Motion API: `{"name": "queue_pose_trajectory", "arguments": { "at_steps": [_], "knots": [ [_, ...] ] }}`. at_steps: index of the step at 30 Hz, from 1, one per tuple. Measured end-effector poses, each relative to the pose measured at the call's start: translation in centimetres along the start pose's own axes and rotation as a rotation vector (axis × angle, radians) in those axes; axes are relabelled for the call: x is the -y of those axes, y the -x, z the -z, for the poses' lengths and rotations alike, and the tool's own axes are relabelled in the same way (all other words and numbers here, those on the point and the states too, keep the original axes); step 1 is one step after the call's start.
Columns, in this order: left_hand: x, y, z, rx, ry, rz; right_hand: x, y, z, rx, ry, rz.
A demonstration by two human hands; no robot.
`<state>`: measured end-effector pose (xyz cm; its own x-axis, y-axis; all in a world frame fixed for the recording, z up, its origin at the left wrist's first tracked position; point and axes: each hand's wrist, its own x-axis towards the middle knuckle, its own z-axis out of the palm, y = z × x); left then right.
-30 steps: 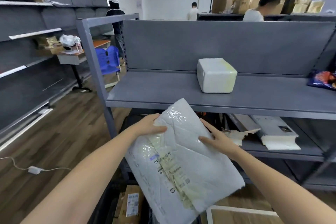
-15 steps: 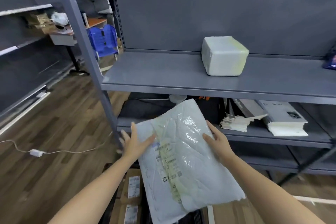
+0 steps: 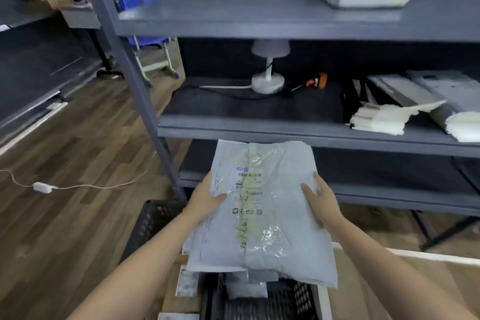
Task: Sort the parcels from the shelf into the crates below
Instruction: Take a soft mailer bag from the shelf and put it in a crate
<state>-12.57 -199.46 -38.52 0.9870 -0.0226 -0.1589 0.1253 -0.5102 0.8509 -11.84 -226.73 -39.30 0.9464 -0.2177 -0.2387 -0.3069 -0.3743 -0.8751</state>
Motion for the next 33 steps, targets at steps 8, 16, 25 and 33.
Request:
{"name": "queue_pose_trajectory", "arguments": {
  "at_steps": [8, 16, 25, 33],
  "knots": [
    [17.3, -2.3, -12.3, -0.062, -0.324, 0.103, -18.3, -3.9, -7.8, -0.022, 0.175, 0.057],
    [29.4, -3.0, -22.0, 0.028, -0.382, 0.214, -30.4, -8.0, -14.2, 0.059, 0.378, 0.069],
    [30.8, -5.4, -24.3, 0.068, -0.577, 0.264, -33.4, -9.3, -16.0, 0.059, 0.507, 0.033],
    [32.8, -8.0, -26.1, -0.010, -0.523, 0.243, -32.8, -12.3, -17.8, -0.055, 0.681, 0.228]
  ]
}}
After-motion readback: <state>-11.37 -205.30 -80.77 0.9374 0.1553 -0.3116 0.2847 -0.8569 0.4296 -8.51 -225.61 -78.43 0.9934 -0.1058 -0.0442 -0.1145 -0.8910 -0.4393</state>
